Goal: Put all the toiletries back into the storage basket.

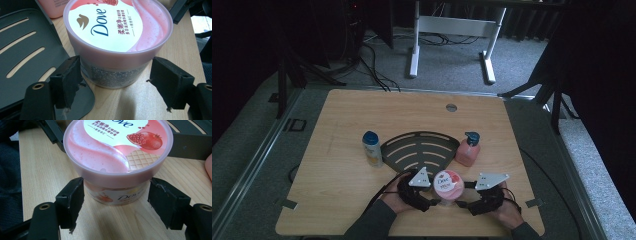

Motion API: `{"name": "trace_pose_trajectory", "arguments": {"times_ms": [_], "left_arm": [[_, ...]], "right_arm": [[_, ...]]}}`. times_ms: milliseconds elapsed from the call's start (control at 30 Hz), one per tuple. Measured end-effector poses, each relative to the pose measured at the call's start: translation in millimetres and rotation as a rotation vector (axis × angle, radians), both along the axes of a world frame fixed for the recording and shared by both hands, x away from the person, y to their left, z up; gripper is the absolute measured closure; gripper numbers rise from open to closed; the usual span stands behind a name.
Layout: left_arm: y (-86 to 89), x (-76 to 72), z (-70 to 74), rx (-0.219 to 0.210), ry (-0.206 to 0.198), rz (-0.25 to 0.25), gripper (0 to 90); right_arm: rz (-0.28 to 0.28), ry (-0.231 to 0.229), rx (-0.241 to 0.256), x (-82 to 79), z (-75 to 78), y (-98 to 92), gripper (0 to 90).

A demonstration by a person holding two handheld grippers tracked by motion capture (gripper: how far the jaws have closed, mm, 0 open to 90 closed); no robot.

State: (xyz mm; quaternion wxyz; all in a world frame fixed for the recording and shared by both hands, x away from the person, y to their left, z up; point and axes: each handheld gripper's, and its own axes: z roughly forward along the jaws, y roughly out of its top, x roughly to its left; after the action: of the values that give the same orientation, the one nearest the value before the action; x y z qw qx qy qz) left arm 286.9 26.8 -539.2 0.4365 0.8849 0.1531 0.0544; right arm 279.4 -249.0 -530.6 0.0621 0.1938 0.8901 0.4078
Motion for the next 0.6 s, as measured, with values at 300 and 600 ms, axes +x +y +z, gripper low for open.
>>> {"name": "trace_pose_trajectory", "arguments": {"times_ms": [300,600], "left_arm": [[-2.5,-2.9,1.3,0.014,-0.038,0.003,24.4],[-3.1,-3.0,2.1,0.022,-0.038,0.003,23.9]], "right_arm": [[0.018,-0.029,-0.012,0.8,0.5,2.5,24.8],[0.022,-0.048,-0.028,-0.1,1.9,4.4,24.5]]}}
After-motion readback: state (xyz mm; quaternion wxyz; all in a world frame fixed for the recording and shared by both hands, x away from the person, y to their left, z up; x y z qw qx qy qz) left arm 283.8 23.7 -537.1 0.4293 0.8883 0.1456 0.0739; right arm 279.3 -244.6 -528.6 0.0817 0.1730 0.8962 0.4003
